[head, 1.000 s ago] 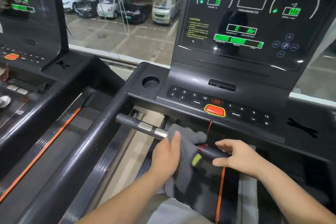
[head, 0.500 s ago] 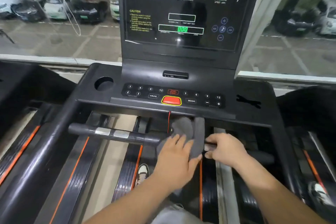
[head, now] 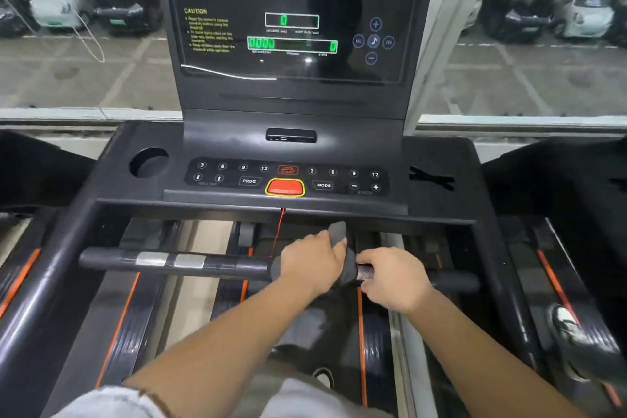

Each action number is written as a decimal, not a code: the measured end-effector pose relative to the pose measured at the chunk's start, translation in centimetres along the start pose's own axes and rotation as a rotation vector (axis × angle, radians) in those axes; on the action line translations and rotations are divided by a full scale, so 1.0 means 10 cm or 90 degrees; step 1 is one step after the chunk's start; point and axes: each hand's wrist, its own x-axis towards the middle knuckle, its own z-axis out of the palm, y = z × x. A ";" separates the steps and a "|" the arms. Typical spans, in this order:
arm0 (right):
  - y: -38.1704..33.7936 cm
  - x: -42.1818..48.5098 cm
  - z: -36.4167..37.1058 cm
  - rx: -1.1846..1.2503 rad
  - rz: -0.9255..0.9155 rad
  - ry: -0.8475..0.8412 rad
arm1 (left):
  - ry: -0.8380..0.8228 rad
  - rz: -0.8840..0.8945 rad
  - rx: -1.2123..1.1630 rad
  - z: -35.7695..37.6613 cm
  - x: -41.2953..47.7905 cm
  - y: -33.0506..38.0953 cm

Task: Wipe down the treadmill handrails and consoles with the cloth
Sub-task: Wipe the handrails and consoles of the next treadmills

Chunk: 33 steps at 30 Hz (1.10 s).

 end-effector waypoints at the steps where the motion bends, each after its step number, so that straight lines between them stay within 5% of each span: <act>1: 0.02 0.00 0.00 0.014 0.002 -0.003 | 0.070 0.043 0.015 0.07 -0.21 -0.03; 5: 0.04 0.02 0.00 0.041 0.013 -0.004 | 0.206 0.253 0.044 0.42 -0.74 -0.35; 7: 0.04 0.03 0.01 0.042 0.018 -0.004 | 0.186 0.270 0.082 0.43 -0.64 -0.40; 10: 0.04 0.03 -0.02 0.020 0.022 -0.002 | 0.077 0.168 0.103 0.11 -0.29 -0.16; 14: 0.03 0.00 -0.03 0.021 0.009 -0.013 | -0.155 -0.024 -0.062 -0.13 0.23 0.02; 19: 0.23 -0.10 -0.02 -0.021 0.040 -0.014 | 0.129 0.141 -0.008 0.13 -0.42 -0.15; 22: 0.28 -0.13 0.01 -0.009 0.051 0.005 | 0.172 0.288 0.029 0.31 -0.65 -0.40; 26: 0.25 -0.10 -0.06 -0.004 0.063 -0.006 | 0.051 0.119 0.083 0.09 -0.27 -0.10; 29: 0.24 -0.11 -0.09 0.002 0.076 -0.020 | -0.180 -0.017 -0.054 -0.14 0.23 0.09; 31: 0.24 -0.12 -0.06 0.011 0.084 -0.013 | -0.170 -0.039 -0.042 -0.15 0.21 0.14; 33: 0.25 -0.12 -0.05 0.014 0.085 -0.001 | -0.029 0.015 0.013 -0.03 -0.07 0.08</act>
